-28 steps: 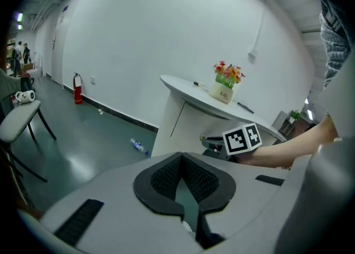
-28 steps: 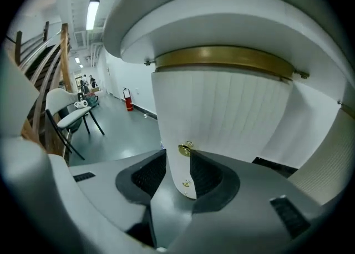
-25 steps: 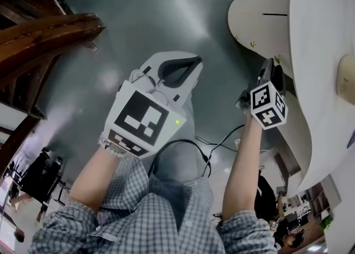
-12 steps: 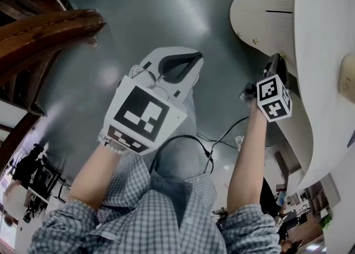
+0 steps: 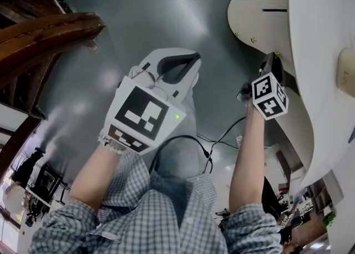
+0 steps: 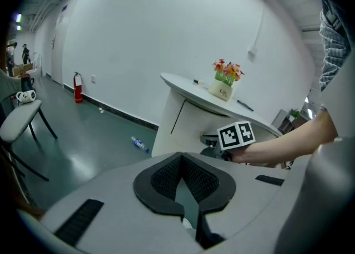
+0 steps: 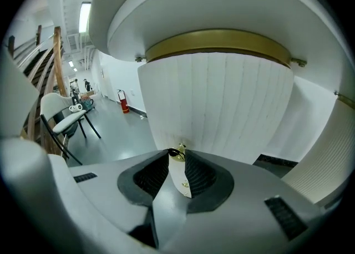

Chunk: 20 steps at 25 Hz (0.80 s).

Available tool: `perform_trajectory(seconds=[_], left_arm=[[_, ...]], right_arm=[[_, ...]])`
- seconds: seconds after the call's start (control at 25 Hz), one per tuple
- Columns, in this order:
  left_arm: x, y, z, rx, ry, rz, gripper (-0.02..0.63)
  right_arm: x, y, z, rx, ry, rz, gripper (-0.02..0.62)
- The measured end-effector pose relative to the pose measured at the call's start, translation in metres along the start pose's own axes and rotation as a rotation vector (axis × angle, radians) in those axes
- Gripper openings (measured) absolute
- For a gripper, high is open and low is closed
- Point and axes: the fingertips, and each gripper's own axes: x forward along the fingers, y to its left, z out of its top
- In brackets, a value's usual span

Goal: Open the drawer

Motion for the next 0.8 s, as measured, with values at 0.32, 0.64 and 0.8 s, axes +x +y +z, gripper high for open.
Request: perform_trajectory(seconds=[0.32,0.64,0.8], left_arm=[[-0.003,-0.007,-0.002,0.021,0.013,-0.022,0.005],[-0.008,-0.010,-0.001,0.052,0.023,-0.052,0.005],[-0.009,-0.011,-0.002,0.064,0.029,-0.070,0.005]], right_arm=[[-0.021,0.016,-0.022,0.007,0.020,0.015,0.087],[-0.045,0.035,-0.041,0.012,0.040,0.025,0.087],[-0.055,0.044,-0.050,0.008,0.045,0.032,0.087]])
